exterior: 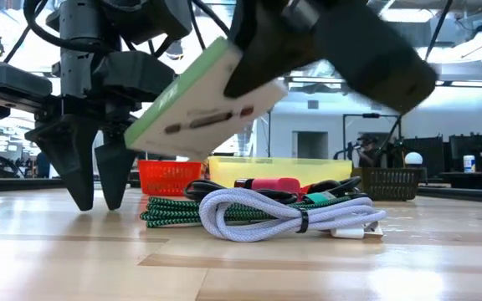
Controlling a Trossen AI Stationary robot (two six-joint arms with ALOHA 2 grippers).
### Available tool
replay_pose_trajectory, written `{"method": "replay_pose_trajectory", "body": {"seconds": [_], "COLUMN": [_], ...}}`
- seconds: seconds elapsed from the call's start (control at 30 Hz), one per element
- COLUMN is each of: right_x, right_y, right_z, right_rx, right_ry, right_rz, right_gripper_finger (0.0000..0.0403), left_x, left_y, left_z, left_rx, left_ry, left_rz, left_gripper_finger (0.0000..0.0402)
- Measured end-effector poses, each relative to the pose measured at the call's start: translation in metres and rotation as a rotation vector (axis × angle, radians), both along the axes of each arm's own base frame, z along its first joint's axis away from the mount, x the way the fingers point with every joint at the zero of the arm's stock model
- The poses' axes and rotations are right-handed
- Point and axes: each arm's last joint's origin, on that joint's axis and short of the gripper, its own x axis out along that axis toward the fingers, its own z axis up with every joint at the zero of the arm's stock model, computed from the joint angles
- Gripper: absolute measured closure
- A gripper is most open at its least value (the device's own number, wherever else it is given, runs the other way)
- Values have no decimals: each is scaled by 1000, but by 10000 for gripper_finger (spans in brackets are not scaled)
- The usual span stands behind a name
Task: Pick and place items into bin
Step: Put the white card reader box into the red bin
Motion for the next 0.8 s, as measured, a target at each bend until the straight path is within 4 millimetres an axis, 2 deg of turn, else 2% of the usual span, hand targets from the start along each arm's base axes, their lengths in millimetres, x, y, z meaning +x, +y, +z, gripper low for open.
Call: {"method": "replay_pose_trajectory", "body": {"seconds": [0.33, 0.53, 0.67, 0.8], "right_x": [-19, -32, -43, -47], "right_y": [12, 15, 17, 23], "right_z": [42, 64, 79, 87], "right_rx": [12, 19, 24, 74], "right_ry": [7, 7, 0, -16], "right_rz": [-56, -96, -130, -124], "right_gripper_finger": [361, 361, 361, 361], "left_x": [2, 18, 29, 36], "left_y": [0, -3, -3, 3], "left_z": [0, 6, 13, 18], "left_rx": [15, 5, 95, 209], "left_ry": [-30, -214, -379, -473], "left_rz": [10, 16, 1, 37], "left_gripper_finger": [281, 281, 281, 281]}}
